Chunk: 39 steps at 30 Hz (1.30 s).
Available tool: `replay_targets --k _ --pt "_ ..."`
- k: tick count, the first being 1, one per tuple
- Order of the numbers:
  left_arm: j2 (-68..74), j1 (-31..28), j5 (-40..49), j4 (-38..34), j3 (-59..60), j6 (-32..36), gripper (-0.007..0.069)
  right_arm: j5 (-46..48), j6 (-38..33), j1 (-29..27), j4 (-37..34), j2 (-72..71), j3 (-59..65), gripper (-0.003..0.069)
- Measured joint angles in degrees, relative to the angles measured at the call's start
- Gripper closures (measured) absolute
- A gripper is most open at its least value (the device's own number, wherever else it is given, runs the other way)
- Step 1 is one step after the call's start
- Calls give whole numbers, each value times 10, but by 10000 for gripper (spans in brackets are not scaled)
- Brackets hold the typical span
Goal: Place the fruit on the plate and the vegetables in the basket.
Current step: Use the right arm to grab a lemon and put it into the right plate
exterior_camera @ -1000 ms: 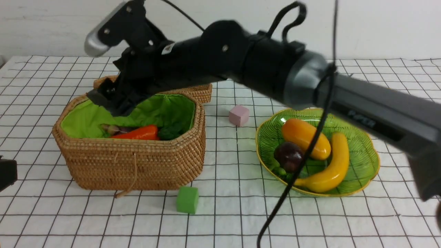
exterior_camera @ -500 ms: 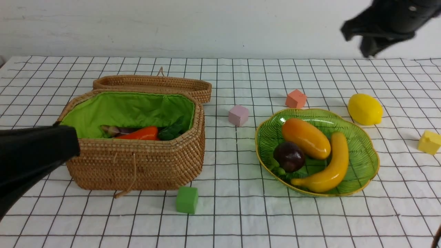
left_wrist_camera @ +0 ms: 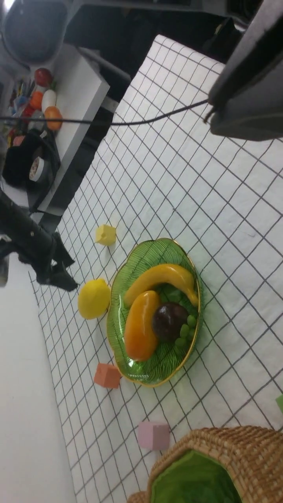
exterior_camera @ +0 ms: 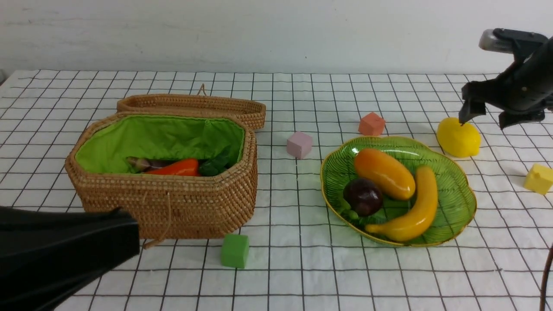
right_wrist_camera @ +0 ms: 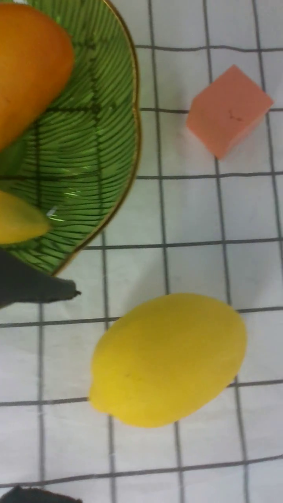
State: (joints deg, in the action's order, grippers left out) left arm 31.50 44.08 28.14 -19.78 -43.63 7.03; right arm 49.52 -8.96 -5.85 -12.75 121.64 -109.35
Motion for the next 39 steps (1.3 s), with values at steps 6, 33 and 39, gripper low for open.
replay_targets --k 6,33,39 --pt "0 0 1 -30 1 44 617 -24 -78 0 -2 93 -84 -8" --pt "0 0 -27 5 1 47 617 75 -85 0 5 59 -110 86" --pt "0 0 -23 61 1 47 617 205 -49 7 -79 -35 -102 86"
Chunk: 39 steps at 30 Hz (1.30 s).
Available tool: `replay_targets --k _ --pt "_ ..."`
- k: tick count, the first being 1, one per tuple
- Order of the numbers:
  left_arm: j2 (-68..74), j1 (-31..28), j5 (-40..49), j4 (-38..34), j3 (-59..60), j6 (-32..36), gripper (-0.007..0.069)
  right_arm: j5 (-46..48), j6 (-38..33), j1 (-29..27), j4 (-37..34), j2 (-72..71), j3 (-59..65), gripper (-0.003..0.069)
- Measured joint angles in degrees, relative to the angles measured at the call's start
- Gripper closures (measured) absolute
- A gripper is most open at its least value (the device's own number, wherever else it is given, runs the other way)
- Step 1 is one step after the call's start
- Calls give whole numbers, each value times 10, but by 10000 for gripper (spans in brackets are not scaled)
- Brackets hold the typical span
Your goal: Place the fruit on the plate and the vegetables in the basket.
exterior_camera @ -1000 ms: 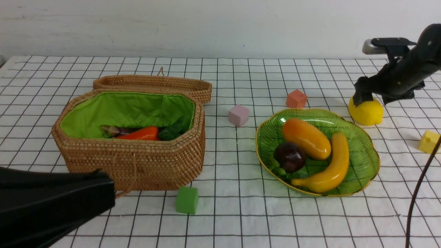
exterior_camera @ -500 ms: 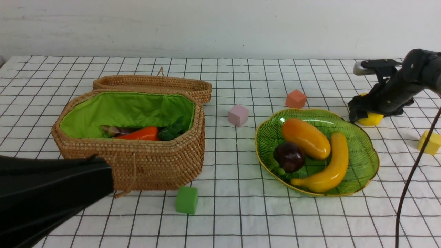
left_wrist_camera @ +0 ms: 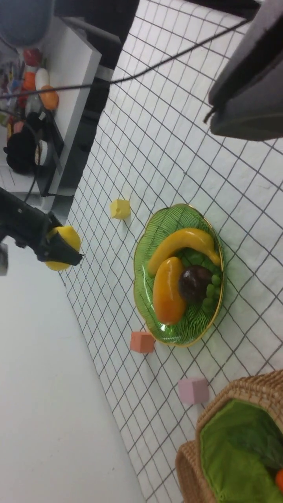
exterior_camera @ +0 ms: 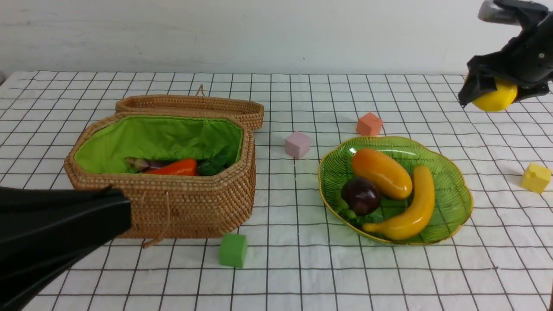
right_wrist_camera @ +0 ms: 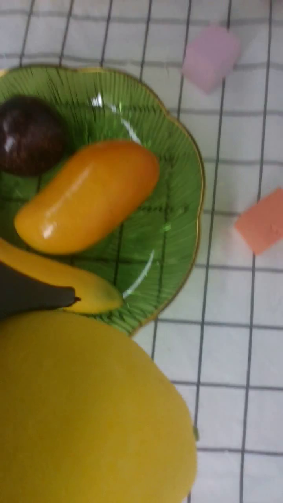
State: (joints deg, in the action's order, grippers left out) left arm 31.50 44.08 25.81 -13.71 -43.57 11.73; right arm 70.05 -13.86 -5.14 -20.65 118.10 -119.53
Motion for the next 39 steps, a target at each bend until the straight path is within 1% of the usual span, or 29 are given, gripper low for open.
replay_targets --k 3,5,6,9,10,13,16,19,22,23,25,28,31,32,33,34,37,39 --pt "0 0 6 8 0 0 617 2 11 14 -9 -25 34 86" --pt "0 0 16 12 0 0 617 6 18 44 -1 -45 89 86" --pt "0 0 17 12 0 0 617 6 18 47 1 -47 93 86" --pt "0 0 31 16 0 0 613 -14 20 91 43 -42 147 86" --pt "0 0 31 17 0 0 613 -17 20 91 46 -41 147 86" --pt "0 0 33 24 0 0 608 -69 38 112 101 -14 154 86" --pt "0 0 35 26 0 0 606 -98 55 112 110 0 154 86" --pt "0 0 39 26 0 0 606 -104 58 112 107 8 155 85" --pt "0 0 41 27 0 0 606 -110 58 112 104 10 155 50" --pt "0 0 42 27 0 0 606 -112 58 112 103 11 155 15" --pt "0 0 46 27 0 0 605 -116 58 112 102 12 155 -18" --pt "0 0 51 28 0 0 603 -117 58 112 101 15 155 -22" --pt "0 0 52 31 0 0 601 -102 59 112 101 15 155 -1" --pt "0 0 53 34 0 0 601 -92 61 112 101 14 155 13" --pt "0 0 54 39 0 0 599 -78 62 112 100 9 155 41" --pt "0 0 54 40 0 0 599 -76 62 112 100 9 155 41" --pt "0 0 54 54 0 -3 599 -31 69 112 100 -21 156 151" --pt "-1 0 54 62 0 -15 610 -9 73 112 100 -51 157 243"
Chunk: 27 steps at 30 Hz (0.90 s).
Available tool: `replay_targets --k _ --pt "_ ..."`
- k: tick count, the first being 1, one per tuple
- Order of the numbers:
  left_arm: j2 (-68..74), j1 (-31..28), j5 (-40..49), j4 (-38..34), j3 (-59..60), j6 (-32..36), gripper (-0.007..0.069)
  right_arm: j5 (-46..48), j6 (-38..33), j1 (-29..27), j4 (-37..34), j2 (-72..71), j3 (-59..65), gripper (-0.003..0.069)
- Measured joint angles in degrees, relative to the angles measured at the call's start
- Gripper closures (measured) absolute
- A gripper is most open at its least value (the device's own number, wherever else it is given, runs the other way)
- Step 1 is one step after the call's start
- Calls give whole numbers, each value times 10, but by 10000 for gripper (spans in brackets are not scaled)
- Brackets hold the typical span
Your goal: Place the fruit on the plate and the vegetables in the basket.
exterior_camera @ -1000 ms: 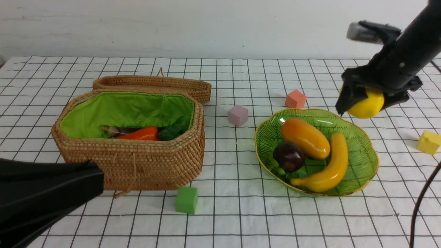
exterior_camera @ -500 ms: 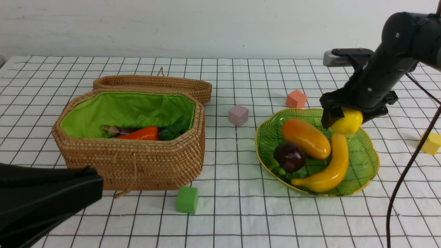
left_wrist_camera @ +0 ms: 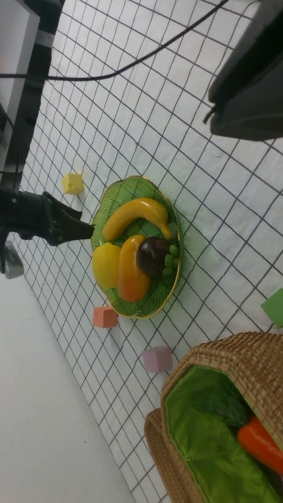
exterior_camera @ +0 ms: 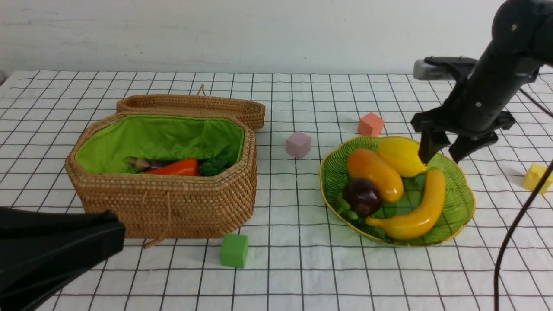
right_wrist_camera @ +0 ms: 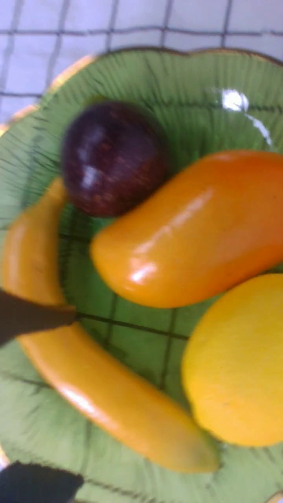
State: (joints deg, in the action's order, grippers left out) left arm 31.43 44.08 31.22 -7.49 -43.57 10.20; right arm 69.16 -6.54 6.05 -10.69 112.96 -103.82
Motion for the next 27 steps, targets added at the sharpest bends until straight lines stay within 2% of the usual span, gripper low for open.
replay_targets --k 1,2,3,5,7,8,9,14,18,24,27 --pt "-9 0 0 11 2 -16 632 6 2 0 0 -27 6 314" --pt "-11 0 0 16 3 -18 638 6 2 0 0 -31 7 325" --pt "-34 0 -4 32 14 -42 637 7 6 0 0 -69 29 408" --pt "-75 0 -14 53 41 -83 637 8 14 0 0 -125 66 491" --pt "-136 0 -30 62 83 -126 637 11 17 0 0 -182 115 561" --pt "-143 0 -32 62 88 -126 637 11 18 0 0 -189 127 567" --pt "-201 0 -48 64 135 -155 637 12 20 0 0 -245 170 601" --pt "-311 0 -117 66 252 -175 637 17 47 0 0 -413 323 625" --pt "-321 0 -177 66 323 -176 637 3 88 0 -1 -585 449 625" --pt "-320 0 -199 67 350 -176 637 -37 139 0 7 -795 576 625" --pt "-318 0 -191 67 352 -176 637 -85 177 0 35 -930 649 625"
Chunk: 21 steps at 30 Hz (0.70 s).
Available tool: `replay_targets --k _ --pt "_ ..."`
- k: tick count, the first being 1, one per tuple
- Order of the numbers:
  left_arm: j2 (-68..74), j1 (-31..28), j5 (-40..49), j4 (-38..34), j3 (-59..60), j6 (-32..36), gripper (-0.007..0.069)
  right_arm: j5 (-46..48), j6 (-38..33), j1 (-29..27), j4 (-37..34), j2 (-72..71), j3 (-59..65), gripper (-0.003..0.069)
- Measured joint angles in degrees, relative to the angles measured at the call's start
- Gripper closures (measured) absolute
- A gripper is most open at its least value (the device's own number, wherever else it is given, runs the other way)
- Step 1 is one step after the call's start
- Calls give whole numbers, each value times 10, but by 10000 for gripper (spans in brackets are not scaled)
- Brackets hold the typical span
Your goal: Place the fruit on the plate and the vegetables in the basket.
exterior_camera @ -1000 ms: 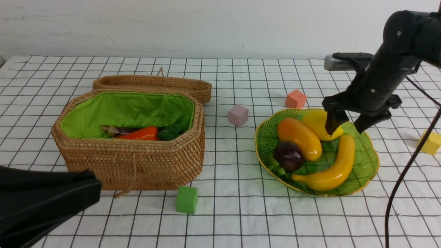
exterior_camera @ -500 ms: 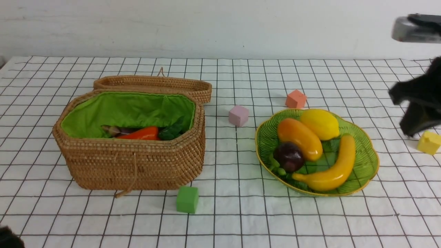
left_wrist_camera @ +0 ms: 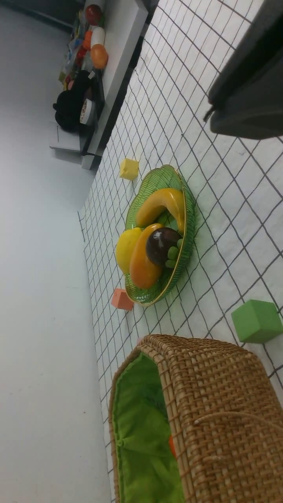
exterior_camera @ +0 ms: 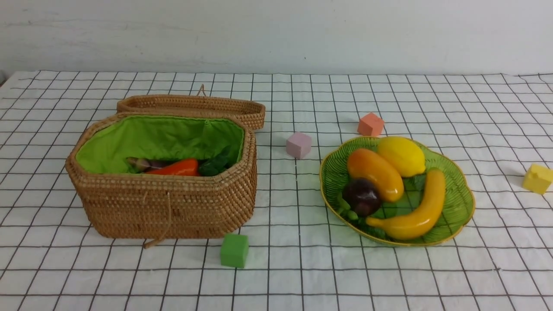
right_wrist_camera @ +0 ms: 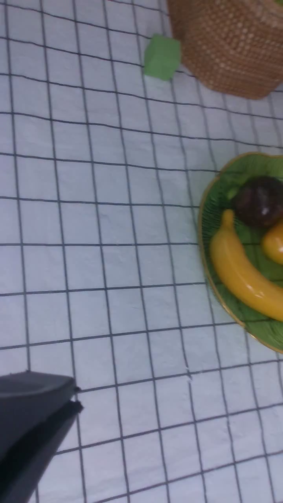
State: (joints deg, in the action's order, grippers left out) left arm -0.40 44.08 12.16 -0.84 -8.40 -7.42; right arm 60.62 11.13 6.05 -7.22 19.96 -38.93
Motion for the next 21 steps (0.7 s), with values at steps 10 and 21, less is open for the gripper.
replay_targets --k 10,21 --pt "0 0 22 0 0 0 637 -172 27 0 12 -205 170 606" --pt "0 0 32 0 0 0 637 -238 27 0 33 -208 194 614"
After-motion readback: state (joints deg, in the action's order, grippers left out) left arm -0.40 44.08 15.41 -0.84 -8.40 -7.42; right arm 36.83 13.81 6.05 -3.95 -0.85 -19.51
